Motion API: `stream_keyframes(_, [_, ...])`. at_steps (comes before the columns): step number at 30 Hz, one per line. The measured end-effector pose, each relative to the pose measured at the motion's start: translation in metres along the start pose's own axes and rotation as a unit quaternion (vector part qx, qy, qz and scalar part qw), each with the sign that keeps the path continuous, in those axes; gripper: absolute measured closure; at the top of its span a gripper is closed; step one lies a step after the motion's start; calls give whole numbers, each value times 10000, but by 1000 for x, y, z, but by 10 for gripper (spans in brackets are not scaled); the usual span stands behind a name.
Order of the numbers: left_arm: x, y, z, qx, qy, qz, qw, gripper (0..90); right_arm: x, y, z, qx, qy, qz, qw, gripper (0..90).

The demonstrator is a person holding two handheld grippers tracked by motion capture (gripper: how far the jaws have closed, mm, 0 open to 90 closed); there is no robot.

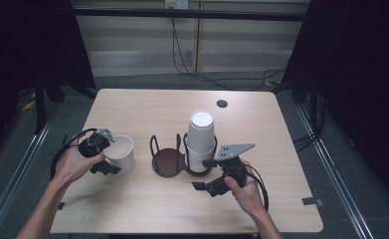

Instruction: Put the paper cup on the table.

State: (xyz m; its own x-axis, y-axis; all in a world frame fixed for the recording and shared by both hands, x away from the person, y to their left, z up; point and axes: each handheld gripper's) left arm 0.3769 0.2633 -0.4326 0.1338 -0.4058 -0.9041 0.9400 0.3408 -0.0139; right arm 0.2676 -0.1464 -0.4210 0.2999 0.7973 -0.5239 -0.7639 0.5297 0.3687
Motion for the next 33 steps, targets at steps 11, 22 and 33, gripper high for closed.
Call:
stream_keyframes(11, [-3, -16, -10, -35, -352, 364, 9987, 108, -2, -3, 0, 110, 23, -98, 9999, 159])
stream_keyframes(22, [-17, -34, -22, -112, -809, 634, 9946, 157, -5, -2, 0, 91, -49, -87, 9999, 159])
stream_keyframes(33, [-24, -56, -41, -328, -1332, 918, 9863, 166, -8, -2, -2, 91, -98, -126, 9998, 159])
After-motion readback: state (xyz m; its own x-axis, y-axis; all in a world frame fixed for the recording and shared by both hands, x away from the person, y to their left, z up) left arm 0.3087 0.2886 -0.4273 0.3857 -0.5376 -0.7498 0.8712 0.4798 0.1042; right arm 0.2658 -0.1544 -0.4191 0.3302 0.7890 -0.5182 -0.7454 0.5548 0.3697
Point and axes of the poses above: each handheld gripper's, and its own axes: x roughly forward along the jaws, z roughly out of its top, y roughly to its left, and after that the axes turned 10 degrees about x, right-handed
